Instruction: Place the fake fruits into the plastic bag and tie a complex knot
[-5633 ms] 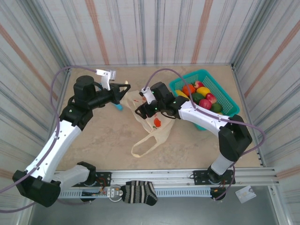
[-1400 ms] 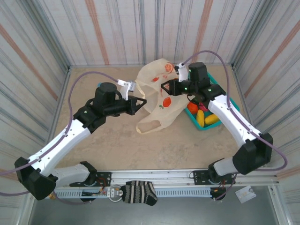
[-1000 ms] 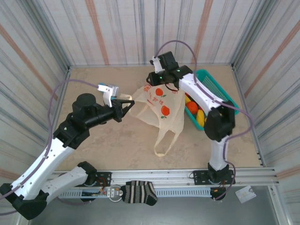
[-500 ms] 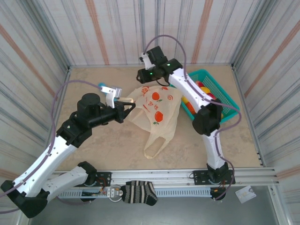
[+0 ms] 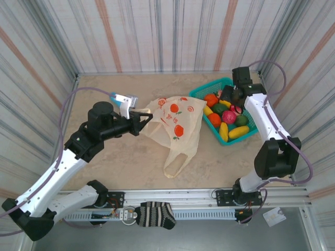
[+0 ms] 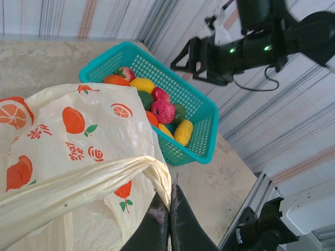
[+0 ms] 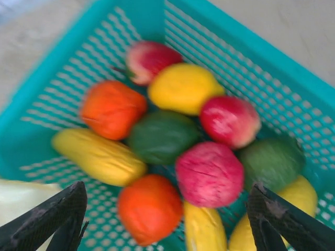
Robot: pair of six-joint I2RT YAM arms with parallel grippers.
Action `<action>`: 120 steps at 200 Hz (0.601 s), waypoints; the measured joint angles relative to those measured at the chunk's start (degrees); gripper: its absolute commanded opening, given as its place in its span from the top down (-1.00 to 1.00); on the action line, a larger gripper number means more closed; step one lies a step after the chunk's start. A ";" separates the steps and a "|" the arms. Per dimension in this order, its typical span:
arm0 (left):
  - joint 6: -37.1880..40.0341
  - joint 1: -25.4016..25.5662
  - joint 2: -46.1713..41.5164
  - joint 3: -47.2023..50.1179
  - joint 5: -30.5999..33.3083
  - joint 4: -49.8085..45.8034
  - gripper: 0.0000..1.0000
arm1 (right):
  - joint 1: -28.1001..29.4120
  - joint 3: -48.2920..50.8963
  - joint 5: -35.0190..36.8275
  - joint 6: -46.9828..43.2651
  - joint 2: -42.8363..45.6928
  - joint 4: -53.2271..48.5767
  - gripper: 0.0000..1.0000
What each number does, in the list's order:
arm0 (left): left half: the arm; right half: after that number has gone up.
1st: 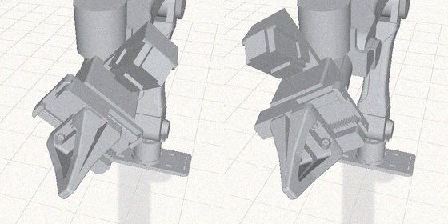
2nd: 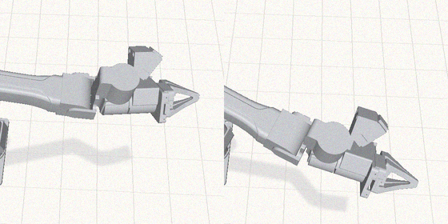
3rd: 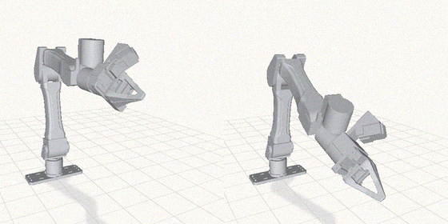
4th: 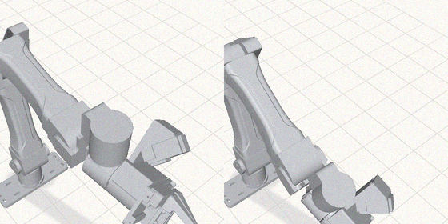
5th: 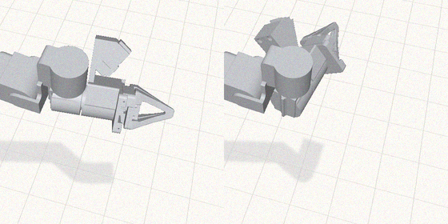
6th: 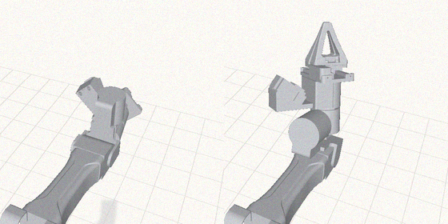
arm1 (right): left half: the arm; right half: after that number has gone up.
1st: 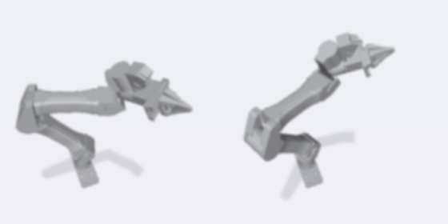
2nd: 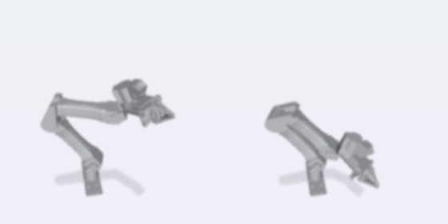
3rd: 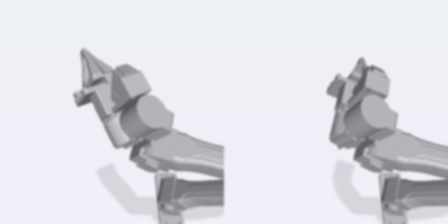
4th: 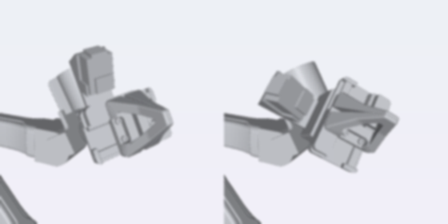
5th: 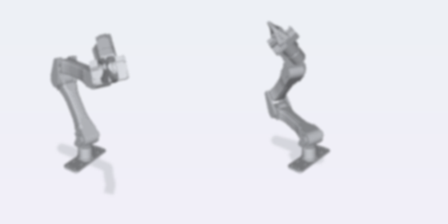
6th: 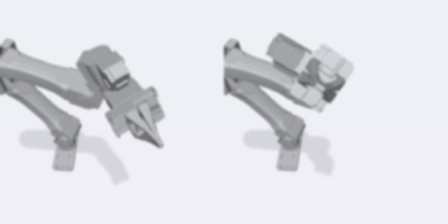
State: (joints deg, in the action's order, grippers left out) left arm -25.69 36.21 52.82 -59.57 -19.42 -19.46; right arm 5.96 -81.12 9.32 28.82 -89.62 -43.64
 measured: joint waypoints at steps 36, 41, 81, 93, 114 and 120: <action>0.61 0.00 -0.17 -0.55 -0.11 -0.17 1.00 | -0.74 5.25 -0.96 2.05 -2.78 -0.35 -0.81; 0.74 0.00 -0.20 -0.66 -0.11 -0.24 1.00 | -0.81 5.75 -1.27 2.05 -3.19 -0.17 -0.81; 1.03 0.00 -0.35 -1.29 -0.20 -0.42 1.00 | -3.50 7.69 -5.14 0.96 -8.59 3.76 -0.77; 1.03 0.00 -0.44 -1.31 -0.31 -0.42 1.00 | -4.94 7.69 -6.80 0.66 -10.88 5.33 -0.74; 1.03 0.00 -0.55 -1.31 -0.31 -0.42 1.00 | -5.99 7.32 -8.28 0.48 -13.84 6.78 -0.65; 1.03 0.00 -0.55 -1.33 -0.31 -0.44 1.00 | -5.99 7.13 -8.33 0.35 -14.49 6.80 -0.61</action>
State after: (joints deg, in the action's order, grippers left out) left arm -24.67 36.21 52.27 -60.90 -19.73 -19.90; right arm -0.03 -74.00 0.99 29.17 -104.12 -36.84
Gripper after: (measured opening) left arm 0.049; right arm 0.832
